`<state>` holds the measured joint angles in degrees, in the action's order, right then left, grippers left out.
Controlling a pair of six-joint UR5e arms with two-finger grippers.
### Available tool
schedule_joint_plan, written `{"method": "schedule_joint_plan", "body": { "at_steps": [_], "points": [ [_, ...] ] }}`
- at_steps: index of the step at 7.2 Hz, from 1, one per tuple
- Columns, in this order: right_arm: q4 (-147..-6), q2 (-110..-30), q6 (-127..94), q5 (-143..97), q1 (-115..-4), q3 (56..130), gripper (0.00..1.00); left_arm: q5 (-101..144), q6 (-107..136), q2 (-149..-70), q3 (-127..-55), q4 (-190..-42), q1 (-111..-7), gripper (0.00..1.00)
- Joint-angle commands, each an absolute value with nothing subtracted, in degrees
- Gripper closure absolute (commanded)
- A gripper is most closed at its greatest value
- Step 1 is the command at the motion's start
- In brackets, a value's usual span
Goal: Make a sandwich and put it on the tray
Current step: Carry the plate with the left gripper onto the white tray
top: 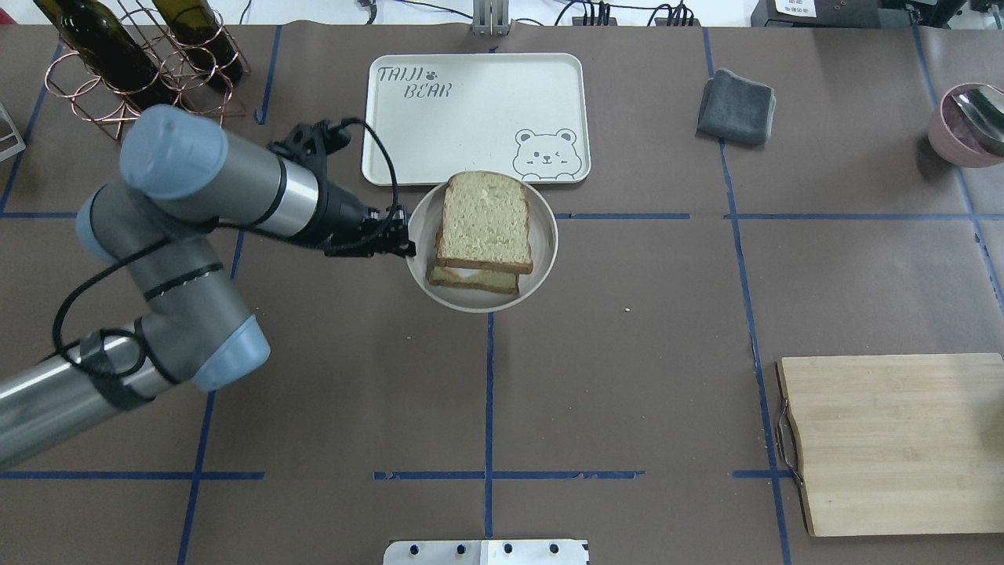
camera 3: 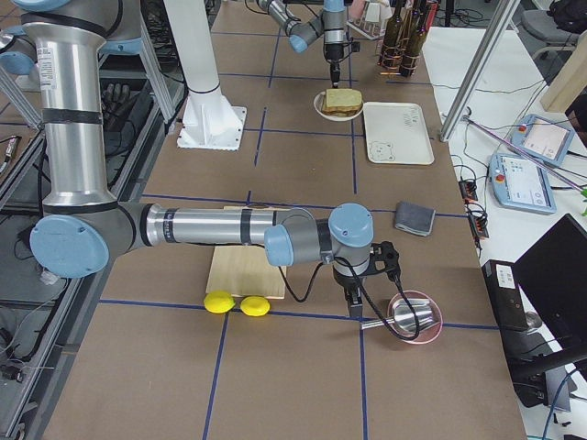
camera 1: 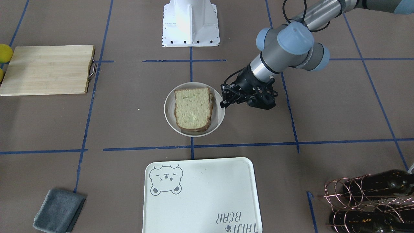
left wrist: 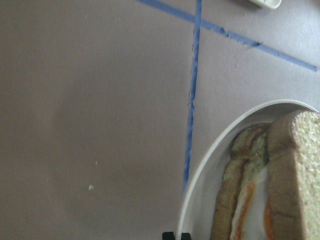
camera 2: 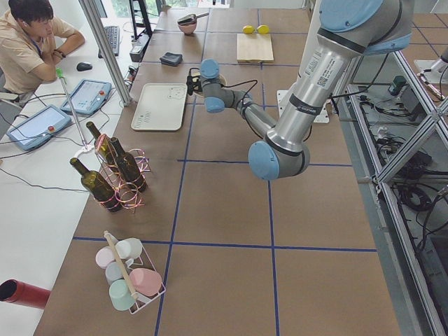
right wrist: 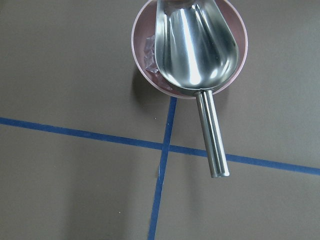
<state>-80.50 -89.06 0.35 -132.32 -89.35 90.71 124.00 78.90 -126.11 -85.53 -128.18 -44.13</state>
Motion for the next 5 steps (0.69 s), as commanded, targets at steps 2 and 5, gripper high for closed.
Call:
{"method": "schedule_joint_plan", "body": {
  "at_steps": [2, 5],
  "points": [
    [-80.51, -89.12, 0.35, -132.28, -89.30, 90.62, 0.00, 126.47, 70.06, -142.76, -61.87, -125.33, -51.23, 1.00],
    [-80.51, -89.12, 0.35, -131.32, -89.30, 90.62, 0.00, 126.92, 67.68, -150.89, -42.79, -133.63, -52.29, 1.00]
  ]
}}
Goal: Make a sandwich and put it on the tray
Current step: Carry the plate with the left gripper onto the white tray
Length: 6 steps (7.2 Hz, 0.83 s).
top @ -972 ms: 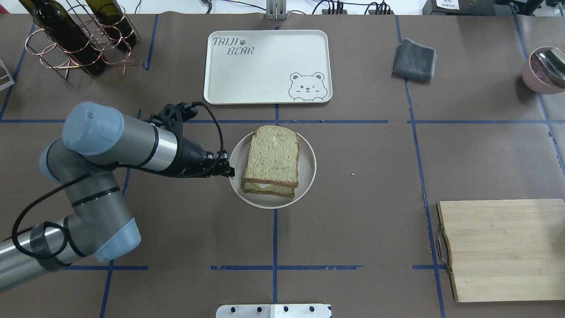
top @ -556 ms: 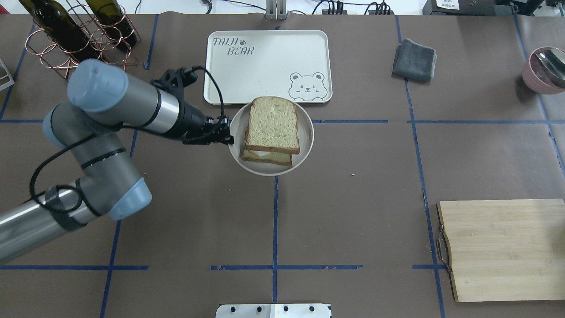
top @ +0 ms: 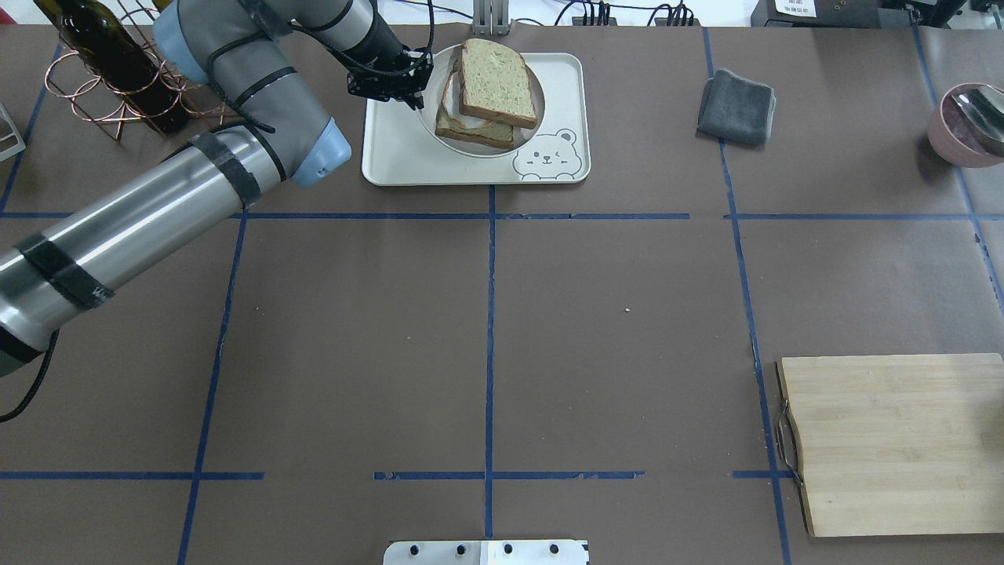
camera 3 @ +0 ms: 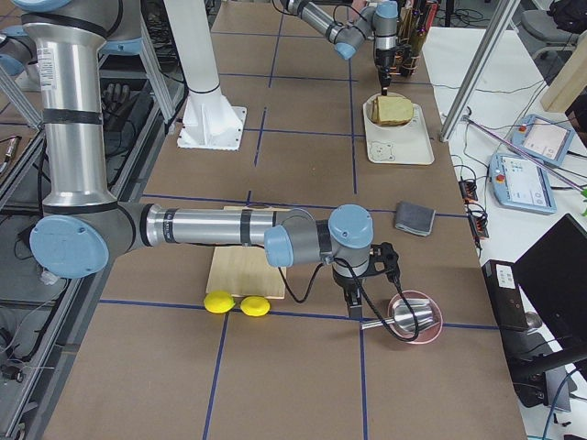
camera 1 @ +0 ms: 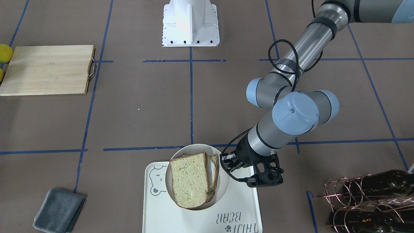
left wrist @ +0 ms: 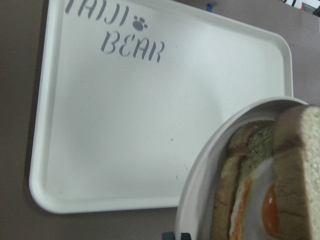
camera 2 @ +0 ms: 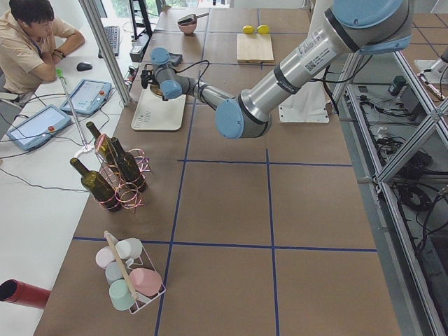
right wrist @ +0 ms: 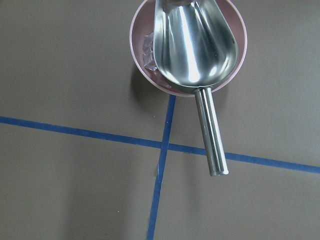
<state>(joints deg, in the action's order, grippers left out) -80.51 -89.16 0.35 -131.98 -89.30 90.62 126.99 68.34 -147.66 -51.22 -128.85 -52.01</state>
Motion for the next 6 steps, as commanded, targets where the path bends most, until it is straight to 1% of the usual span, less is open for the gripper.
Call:
{"method": "schedule_joint_plan", "body": {
  "at_steps": [1, 3, 4, 5, 6],
  "points": [
    [-80.51, -89.12, 0.35, -131.31, -89.30, 90.62, 0.00, 125.52, 67.59, -151.95, -37.93, -137.34, -52.21, 1.00],
    [-80.51, -89.03, 0.44, -130.52, -89.21, 90.62, 0.00, 121.74, 67.59, -153.36, -33.16, -140.16, -51.07, 1.00],
    [-80.51, -89.03, 0.35, -130.34, -89.21, 90.62, 0.00, 119.73, 67.59, -153.46, -33.05, -140.36, -50.02, 0.55],
    [-80.51, -88.95, 0.44, -130.34, -89.21, 90.44, 0.00, 119.62, 67.33, -153.46, -33.13, -140.88, -49.84, 0.01],
    [-80.51, -88.86, 0.44, -130.34, -89.12, 90.18, 0.00, 119.62, 64.54, -153.46, -33.22, -140.80, -49.92, 0.00]
  ]
}}
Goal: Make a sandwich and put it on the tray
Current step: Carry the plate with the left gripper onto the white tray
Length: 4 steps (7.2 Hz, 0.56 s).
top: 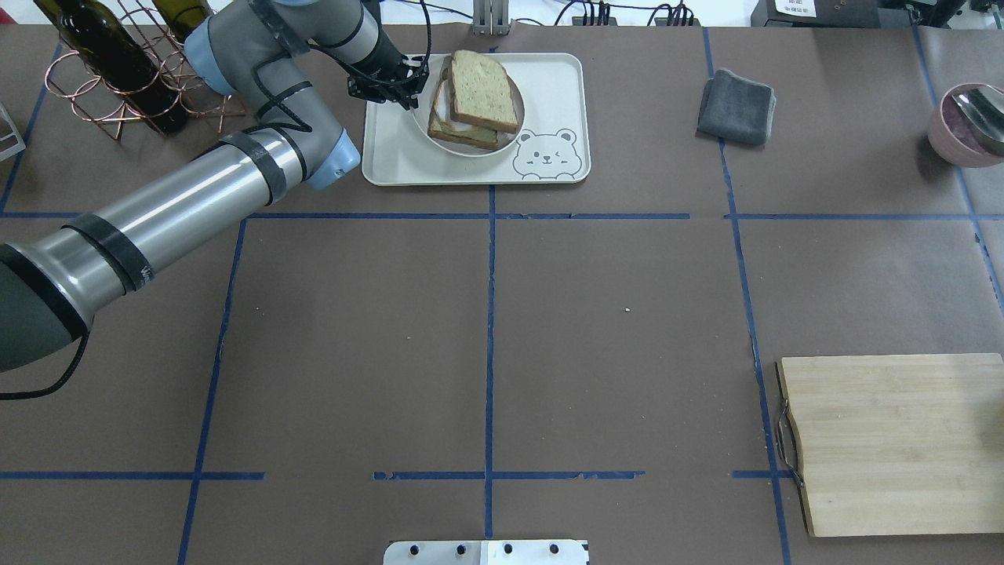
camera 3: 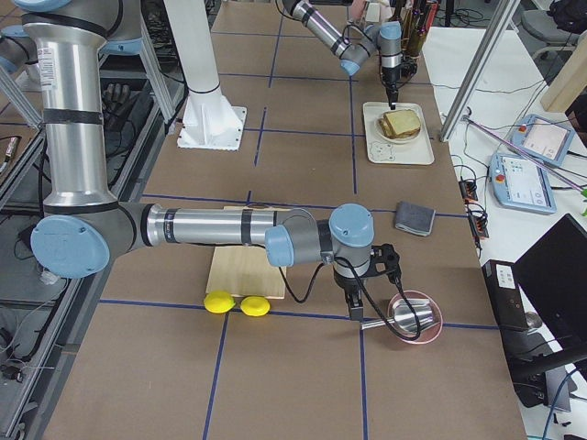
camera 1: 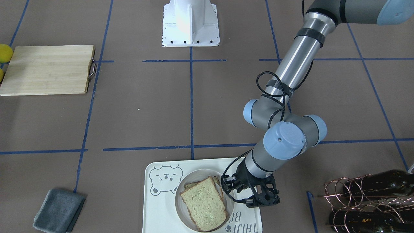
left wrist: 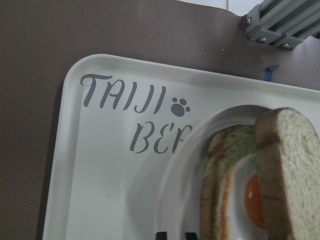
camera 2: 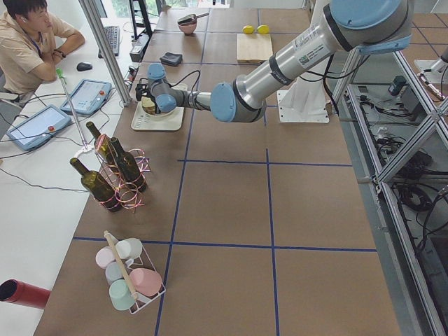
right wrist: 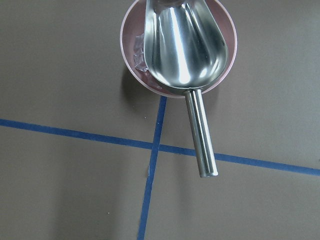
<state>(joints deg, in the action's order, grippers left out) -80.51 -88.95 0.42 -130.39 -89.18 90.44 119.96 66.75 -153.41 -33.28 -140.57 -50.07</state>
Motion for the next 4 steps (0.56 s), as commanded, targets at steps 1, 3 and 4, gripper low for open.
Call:
{"method": "schedule_joint_plan", "body": {
  "at_steps": [1, 3, 4],
  "points": [
    [-80.51, -88.86, 0.35, -130.34, -89.12, 90.26, 0.00, 119.71, 62.95, -153.37, -34.35, -140.54, -50.01, 0.00],
    [-85.64, -88.25, 0.53, -130.69, -88.42, 91.39, 0.00, 120.06, 57.16, -149.28, -45.27, -131.56, -51.32, 0.00],
    [-93.78, -87.98, 1.31, -130.35, -86.76, 94.97, 0.00, 120.41, 52.43, -144.19, -54.23, -125.92, -52.20, 0.00]
  ]
}}
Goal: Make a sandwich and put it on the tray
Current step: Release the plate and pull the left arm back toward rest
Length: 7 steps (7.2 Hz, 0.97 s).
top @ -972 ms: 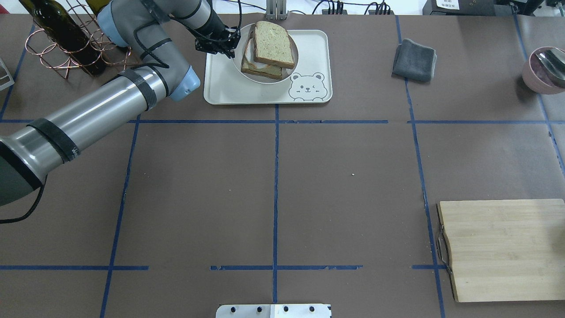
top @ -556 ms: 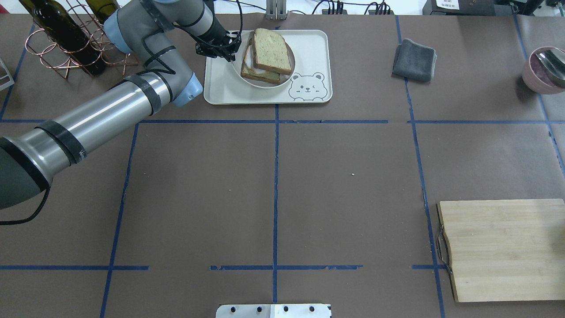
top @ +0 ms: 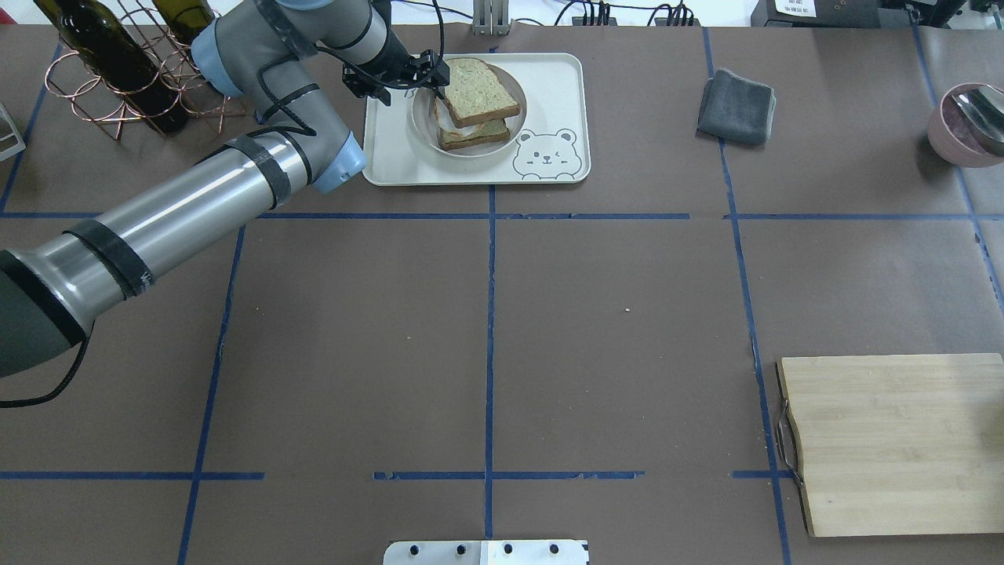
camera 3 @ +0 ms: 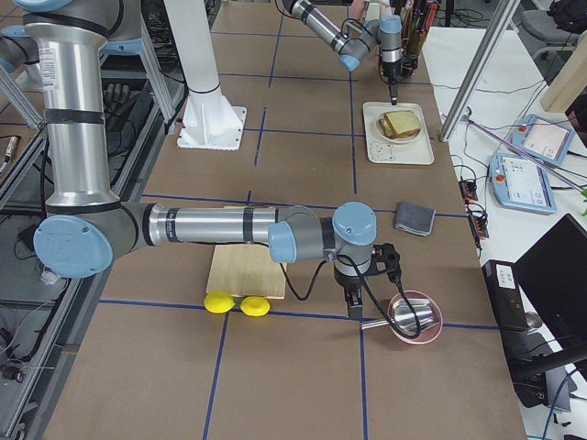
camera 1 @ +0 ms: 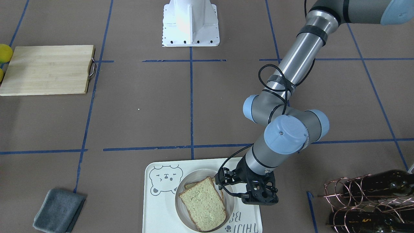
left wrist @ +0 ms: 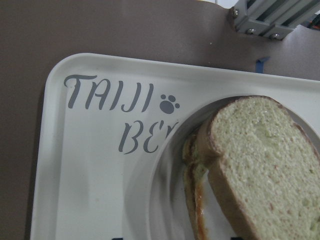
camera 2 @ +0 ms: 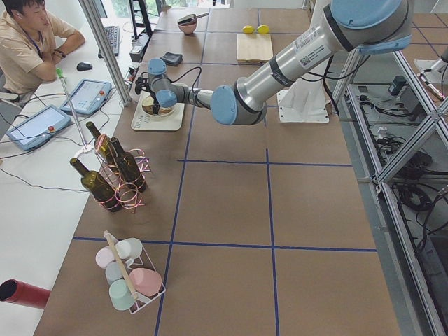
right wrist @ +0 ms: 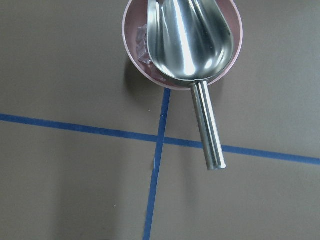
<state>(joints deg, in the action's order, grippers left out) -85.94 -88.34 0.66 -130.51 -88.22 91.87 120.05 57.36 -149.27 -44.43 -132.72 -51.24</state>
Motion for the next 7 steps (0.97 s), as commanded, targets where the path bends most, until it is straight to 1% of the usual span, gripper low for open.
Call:
{"method": "schedule_joint_plan", "body": {
  "at_steps": [1, 2, 3, 4, 5, 6, 7],
  "points": [
    [-98.22, -89.46, 3.93, -130.34, -87.18, 98.75, 0.00, 122.85, 49.95, -139.70, -61.62, -121.94, -52.82, 0.00],
    [-98.09, -94.52, 8.91, -130.34, -87.62, 102.01, 0.00, 125.74, 45.14, -134.35, -68.40, -120.16, -54.48, 0.00],
    [-97.56, -97.62, 9.92, -130.86, -87.71, 103.95, 0.00, 128.90, 39.52, -129.69, -74.82, -116.84, -56.32, 0.00],
    [-93.99, -100.52, 9.58, -130.96, -87.71, 104.58, 0.00, 129.72, 33.55, -124.07, -82.71, -111.06, -59.21, 0.00],
    [-91.35, -101.76, 9.41, -131.48, -87.71, 104.24, 0.00, 129.73, 24.79, -118.01, -90.45, -103.70, -62.37, 0.00],
    [-91.23, -101.69, 8.80, -132.09, -87.71, 104.33, 0.00, 129.73, 15.39, -114.21, -94.79, -95.71, -66.75, 0.00],
    [-91.32, -101.43, 8.70, -132.19, -87.71, 104.24, 0.00, 129.73, 4.50, -111.21, -96.14, -89.45, -72.10, 0.00]
  ]
}}
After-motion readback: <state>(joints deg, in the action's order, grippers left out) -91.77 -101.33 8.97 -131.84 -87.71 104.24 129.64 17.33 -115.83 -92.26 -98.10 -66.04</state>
